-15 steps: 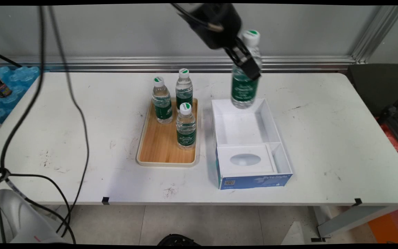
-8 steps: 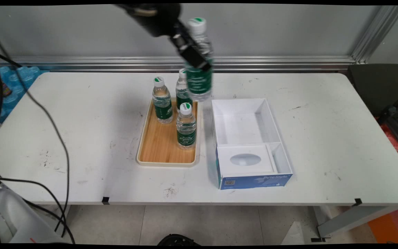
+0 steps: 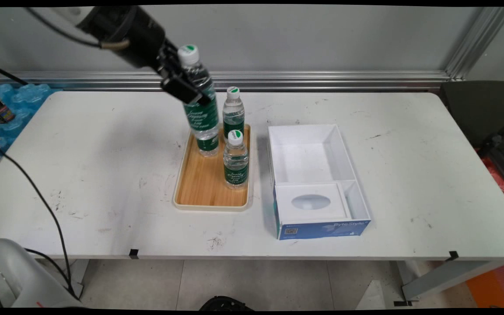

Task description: Place the picked object on the tray

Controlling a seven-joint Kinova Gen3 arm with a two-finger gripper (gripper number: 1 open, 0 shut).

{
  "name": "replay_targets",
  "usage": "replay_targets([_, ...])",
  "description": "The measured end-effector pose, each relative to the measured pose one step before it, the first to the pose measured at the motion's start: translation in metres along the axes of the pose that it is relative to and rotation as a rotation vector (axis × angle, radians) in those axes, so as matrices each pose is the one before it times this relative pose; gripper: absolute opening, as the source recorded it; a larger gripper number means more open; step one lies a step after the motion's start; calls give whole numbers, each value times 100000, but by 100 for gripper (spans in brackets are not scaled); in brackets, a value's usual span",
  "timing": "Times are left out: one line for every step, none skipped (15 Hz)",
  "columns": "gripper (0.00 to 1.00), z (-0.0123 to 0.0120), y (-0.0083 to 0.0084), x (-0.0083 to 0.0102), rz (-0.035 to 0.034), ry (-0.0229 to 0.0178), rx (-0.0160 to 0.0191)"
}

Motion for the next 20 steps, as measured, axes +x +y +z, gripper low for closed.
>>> replay_targets([0,360,-337,-1020,-293,-184,-131])
replay_targets([0,461,-304,-948,-136,-168,-186])
replay_targets([0,494,-237,-757,1,-69,-221])
replay_targets([0,372,-149,-467,201,72,-180])
replay_targets([0,619,-204,-677,362,23,-294])
replay_targets([0,812,-195,-760,612,87,-292])
replay_targets([0,882,-204,-675,816,17,-414])
replay_targets([0,775,-173,-576,669,18,-242])
replay_targets([0,511,-98,-386,467,-79,-102])
replay_targets([0,783,-179,-567,682,-76,-181])
replay_targets([0,778,-176,-551,814,-169,-152])
replay_targets([0,967,-185,-716,1046,-354,-252])
replay_targets([0,726,-117,-529,867,-337,-284])
replay_targets([0,801,-112,-570,1047,-284,-332])
replay_targets([0,759,-100,-501,1066,-289,-305])
replay_targets([0,612,-86,-366,900,-161,-194])
replay_targets([0,671,-103,-376,979,-124,-188])
replay_targets([0,612,-96,-340,860,-86,-176])
replay_targets([0,481,-75,-267,643,-58,-131])
replay_targets([0,492,-78,-295,658,-23,-128])
